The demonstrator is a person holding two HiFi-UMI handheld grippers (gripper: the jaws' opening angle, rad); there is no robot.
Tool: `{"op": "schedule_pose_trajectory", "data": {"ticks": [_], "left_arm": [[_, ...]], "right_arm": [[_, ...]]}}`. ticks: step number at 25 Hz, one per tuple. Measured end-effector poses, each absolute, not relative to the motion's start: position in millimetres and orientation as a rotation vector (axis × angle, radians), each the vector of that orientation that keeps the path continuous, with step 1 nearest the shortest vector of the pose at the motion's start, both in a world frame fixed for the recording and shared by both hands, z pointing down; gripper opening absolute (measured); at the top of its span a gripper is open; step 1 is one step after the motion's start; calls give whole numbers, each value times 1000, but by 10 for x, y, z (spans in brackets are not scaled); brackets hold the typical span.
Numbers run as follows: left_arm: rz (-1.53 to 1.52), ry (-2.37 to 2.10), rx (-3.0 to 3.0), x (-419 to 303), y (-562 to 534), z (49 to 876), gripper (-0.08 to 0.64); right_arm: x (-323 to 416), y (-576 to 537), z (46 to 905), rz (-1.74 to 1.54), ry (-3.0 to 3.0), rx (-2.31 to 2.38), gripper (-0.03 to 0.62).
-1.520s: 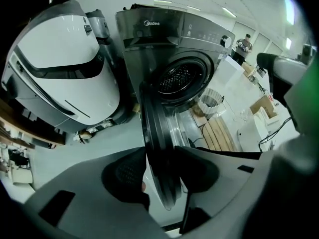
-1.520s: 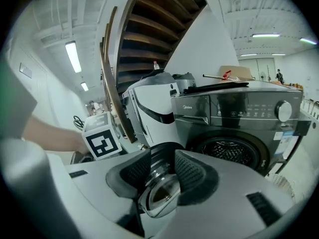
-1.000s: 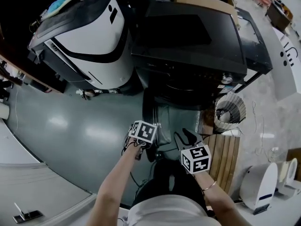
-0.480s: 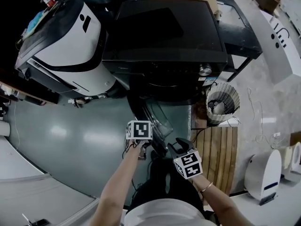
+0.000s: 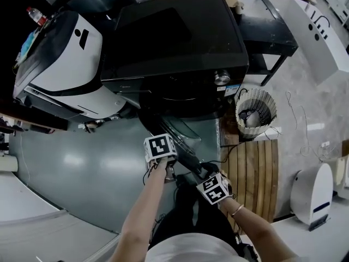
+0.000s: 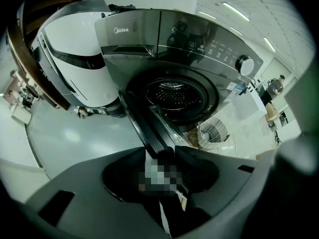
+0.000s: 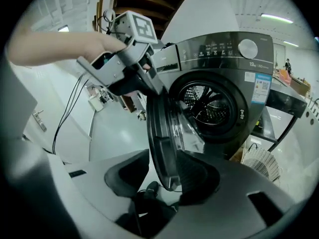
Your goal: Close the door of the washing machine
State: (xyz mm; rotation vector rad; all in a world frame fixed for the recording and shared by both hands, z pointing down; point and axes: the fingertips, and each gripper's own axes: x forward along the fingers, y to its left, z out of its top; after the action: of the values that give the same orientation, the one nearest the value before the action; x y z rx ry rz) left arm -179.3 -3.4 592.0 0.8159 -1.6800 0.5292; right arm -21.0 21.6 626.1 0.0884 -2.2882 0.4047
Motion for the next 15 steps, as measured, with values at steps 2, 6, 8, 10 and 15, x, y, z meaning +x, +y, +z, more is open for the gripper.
{"op": "schedule_pose_trajectory", "data": {"ticks": [2, 6, 8, 10, 15], "left_arm": [[516, -1684, 799, -1781, -103, 5917, 204], [484, -1692, 778, -1762, -240, 5923, 204], [475, -1695, 769, -1747, -290, 5929, 204], [464, -1696, 761, -1740, -333, 5932, 206], [421, -1692, 739, -1745, -389, 5949, 204]], "right_arm": [[-236, 209, 6371, 358, -2263, 49, 166], [-308, 138, 6524, 295, -2224, 18, 166], [-329, 89, 6585, 277, -2210, 24, 166], [-354, 28, 6633, 261, -2198, 42, 162], [-428, -111, 6706, 202, -2179, 75, 105]]}}
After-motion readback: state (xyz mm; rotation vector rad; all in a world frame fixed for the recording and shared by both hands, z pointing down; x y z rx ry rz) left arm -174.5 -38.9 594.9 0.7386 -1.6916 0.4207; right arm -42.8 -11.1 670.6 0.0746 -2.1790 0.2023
